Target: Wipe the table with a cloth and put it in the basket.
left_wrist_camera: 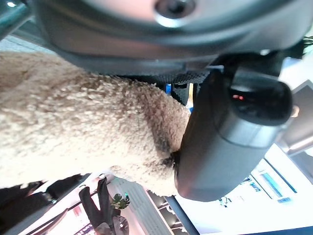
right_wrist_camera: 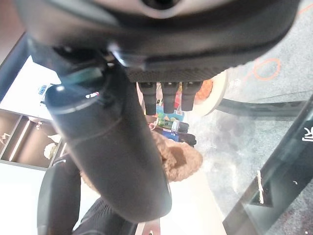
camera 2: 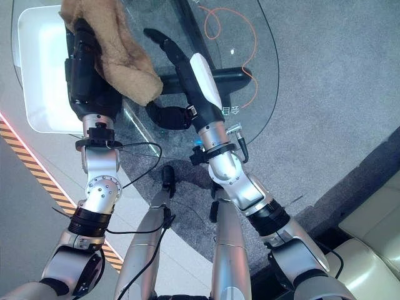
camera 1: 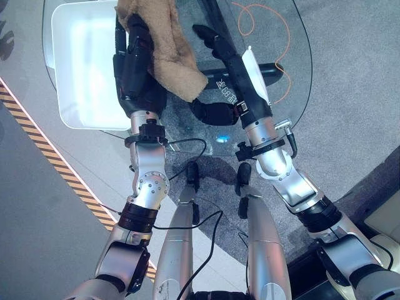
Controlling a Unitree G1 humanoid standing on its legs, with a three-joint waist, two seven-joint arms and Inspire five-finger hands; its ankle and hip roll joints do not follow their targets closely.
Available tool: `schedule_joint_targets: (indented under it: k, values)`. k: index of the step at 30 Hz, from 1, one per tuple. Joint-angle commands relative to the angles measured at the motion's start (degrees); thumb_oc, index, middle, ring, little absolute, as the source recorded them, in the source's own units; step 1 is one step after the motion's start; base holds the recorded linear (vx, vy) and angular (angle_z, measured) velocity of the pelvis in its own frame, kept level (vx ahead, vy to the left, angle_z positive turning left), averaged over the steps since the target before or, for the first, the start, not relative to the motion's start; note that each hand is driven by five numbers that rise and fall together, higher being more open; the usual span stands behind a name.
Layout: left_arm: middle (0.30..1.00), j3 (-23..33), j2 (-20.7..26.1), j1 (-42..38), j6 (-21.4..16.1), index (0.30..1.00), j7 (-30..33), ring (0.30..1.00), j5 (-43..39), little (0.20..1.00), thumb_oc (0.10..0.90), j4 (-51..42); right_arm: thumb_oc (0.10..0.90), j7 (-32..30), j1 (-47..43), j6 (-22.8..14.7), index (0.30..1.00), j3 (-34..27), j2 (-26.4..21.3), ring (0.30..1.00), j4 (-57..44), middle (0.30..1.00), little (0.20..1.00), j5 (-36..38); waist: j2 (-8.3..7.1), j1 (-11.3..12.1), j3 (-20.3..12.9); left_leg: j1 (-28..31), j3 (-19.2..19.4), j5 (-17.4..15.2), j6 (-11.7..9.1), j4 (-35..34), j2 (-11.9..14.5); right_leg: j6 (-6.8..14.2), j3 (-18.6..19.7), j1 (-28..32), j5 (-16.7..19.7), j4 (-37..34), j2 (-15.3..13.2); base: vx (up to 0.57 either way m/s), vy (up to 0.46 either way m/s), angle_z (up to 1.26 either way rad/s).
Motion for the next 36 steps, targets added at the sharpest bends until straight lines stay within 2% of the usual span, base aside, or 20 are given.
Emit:
schedule_joint_targets:
  k: [1,11,22,29,36]
  values:
    - [0.3,3.31,0.34,-8.23,-8.0,0.3,-1.81,0.3,6.55,0.2,0.1,-9.71,0.8,-1.76,-7.97,-6.22,0.9,-2.46,3.43,0.9,-9.44,0.9,0.9,-0.9,-0.09,0.57,-1.65,2.41,2.71,-5.14,1.05,1.22,-4.37,0.82,-3.75,4.46,-3.2,-3.47,3.09,0.0,0.0,0.0]
    - [0.3,5.02,0.44,-8.92,-12.19,0.3,2.08,0.3,8.74,0.2,0.1,-8.75,0.8,-2.52,-8.25,-6.02,0.9,-2.44,3.77,0.9,-8.45,0.9,0.9,-1.46,0.05,0.71,-1.65,2.48,2.57,-5.08,0.86,1.2,-4.45,0.76,-3.68,4.54,-3.4,-3.44,3.0,0.0,0.0,0.0]
    - [0.3,6.73,1.11,-9.11,-15.45,0.3,6.33,0.3,12.34,0.2,0.1,-6.62,0.8,-7.17,-7.47,-5.09,0.9,-3.43,2.81,0.9,-5.21,0.9,0.9,-4.05,0.25,0.49,-1.65,2.61,2.64,-5.2,0.7,1.13,-4.36,0.79,-3.41,4.67,-3.5,-3.61,2.76,0.0,0.0,0.0]
    - [0.3,8.81,3.03,-8.66,-17.61,0.3,10.19,0.3,15.46,0.2,0.1,-2.81,0.8,-16.1,-4.71,-6.54,0.9,-6.57,1.24,0.9,0.69,0.9,0.9,-4.67,0.36,-0.02,-1.65,2.69,2.77,-5.41,0.78,1.17,-4.18,0.85,-3.12,4.58,-3.67,-3.45,2.72,0.0,0.01,0.0]
    - [0.3,10.64,4.74,-7.57,-20.03,0.3,12.0,0.3,16.54,0.2,0.1,0.55,0.8,-25.7,-1.21,-6.22,0.9,-10.41,0.33,0.9,5.63,0.9,0.9,-2.67,0.44,-0.65,-1.65,2.8,2.98,-5.7,0.84,1.11,-4.0,0.83,-2.61,4.41,-3.7,-3.41,2.82,-0.01,0.04,-0.01]
